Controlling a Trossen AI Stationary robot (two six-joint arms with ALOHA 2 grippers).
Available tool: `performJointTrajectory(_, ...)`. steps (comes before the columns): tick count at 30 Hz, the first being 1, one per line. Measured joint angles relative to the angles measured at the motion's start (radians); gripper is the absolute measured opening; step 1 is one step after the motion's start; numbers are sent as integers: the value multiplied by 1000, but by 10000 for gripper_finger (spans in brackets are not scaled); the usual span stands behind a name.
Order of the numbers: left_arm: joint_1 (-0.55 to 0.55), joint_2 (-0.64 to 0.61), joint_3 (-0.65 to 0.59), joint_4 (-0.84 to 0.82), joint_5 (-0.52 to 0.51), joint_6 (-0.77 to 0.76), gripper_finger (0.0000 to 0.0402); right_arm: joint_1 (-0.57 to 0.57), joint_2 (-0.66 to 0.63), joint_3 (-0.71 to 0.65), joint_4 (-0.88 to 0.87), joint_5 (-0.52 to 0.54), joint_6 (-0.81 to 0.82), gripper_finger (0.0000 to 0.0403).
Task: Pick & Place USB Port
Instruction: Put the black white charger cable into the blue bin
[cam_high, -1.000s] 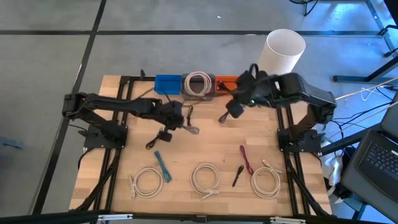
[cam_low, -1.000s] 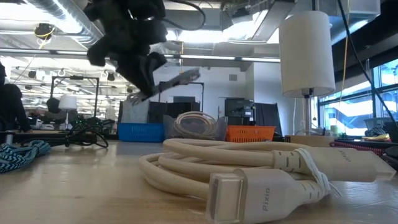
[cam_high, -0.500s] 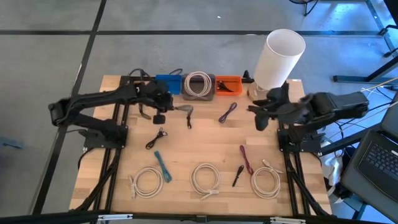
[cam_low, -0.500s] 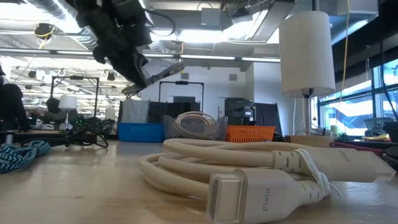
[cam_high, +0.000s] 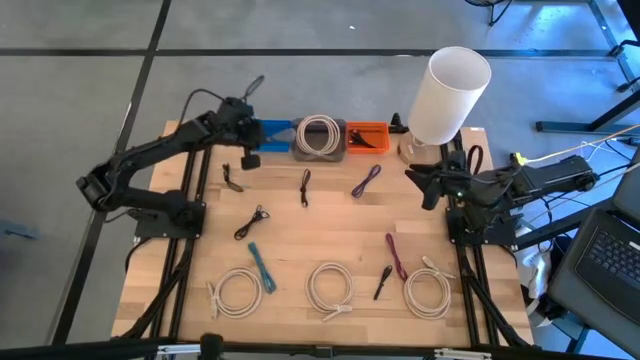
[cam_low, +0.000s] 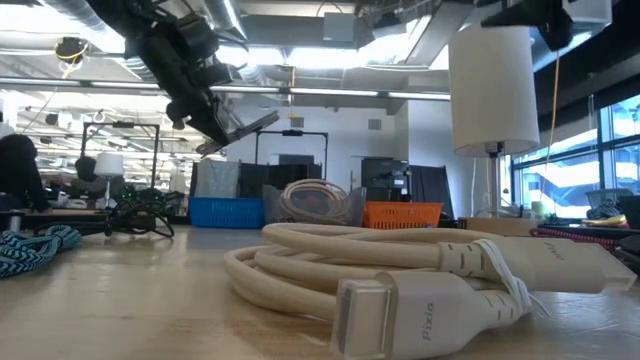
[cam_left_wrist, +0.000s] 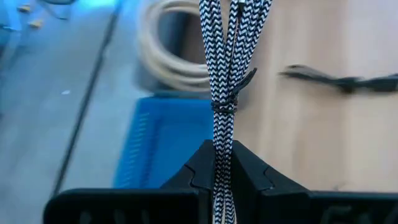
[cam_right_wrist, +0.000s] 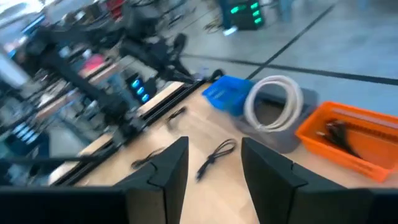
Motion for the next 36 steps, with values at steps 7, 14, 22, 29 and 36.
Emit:
performJointTrajectory(7, 118, 65, 66, 27, -56, 85, 20, -2, -17, -28, 46, 56, -26, 150)
performJointTrajectory(14, 143, 253, 184, 10, -61, 104, 20, -2, -17, -28, 104, 62, -75, 150)
performJointTrajectory(22, 153, 400, 231, -17, -107, 99, 20, -2, -17, -28, 102, 55, -72, 150)
performJointTrajectory(29, 165, 460, 231, -16, -109, 79, 20, -2, -17, -28, 101, 54, -75, 150)
performJointTrajectory(36, 165, 481, 232, 15, -110, 63, 20, -2, -17, -27, 100, 54, -75, 150)
